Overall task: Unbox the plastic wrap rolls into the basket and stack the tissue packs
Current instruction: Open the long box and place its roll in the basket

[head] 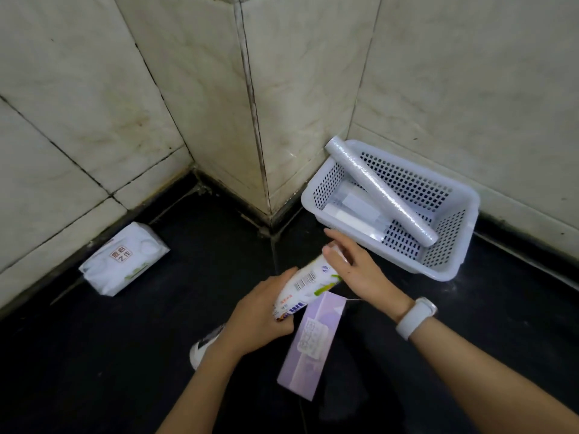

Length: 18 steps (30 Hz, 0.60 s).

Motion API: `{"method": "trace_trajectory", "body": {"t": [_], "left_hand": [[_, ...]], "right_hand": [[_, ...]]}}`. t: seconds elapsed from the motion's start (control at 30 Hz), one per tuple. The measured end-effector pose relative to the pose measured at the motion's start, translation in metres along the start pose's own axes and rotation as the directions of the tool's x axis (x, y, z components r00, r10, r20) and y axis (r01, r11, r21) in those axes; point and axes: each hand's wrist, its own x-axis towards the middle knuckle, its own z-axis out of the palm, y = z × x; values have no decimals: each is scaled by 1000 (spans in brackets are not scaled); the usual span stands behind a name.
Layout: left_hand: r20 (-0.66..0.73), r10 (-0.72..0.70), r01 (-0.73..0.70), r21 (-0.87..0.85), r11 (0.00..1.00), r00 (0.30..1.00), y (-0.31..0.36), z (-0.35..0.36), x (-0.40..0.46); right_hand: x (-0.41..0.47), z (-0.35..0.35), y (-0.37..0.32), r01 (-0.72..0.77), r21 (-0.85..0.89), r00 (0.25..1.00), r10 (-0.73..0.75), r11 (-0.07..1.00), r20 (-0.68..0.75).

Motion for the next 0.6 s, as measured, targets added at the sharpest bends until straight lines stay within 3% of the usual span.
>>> {"method": "trace_trajectory", "body": {"t": [0.13,0.27,0.47,0.6], "left_hand": [[-34,45,-40,129,991,998,6,-1,10],[-139,98,-51,309,950,985,10,14,6],[-329,216,-80,382,921,919,20,21,-3],[-359,298,-156,374,914,885,19,15,2]], "right_hand": [[-8,-8,-5,-5,-16,1000,5,1000,-15],[-16,-15,-7,-62,101,998,61,993,6],[-23,-19,-5,-132,213,991,126,968,40],[-26,-19,0,-195,299,981,191,934,42]]}}
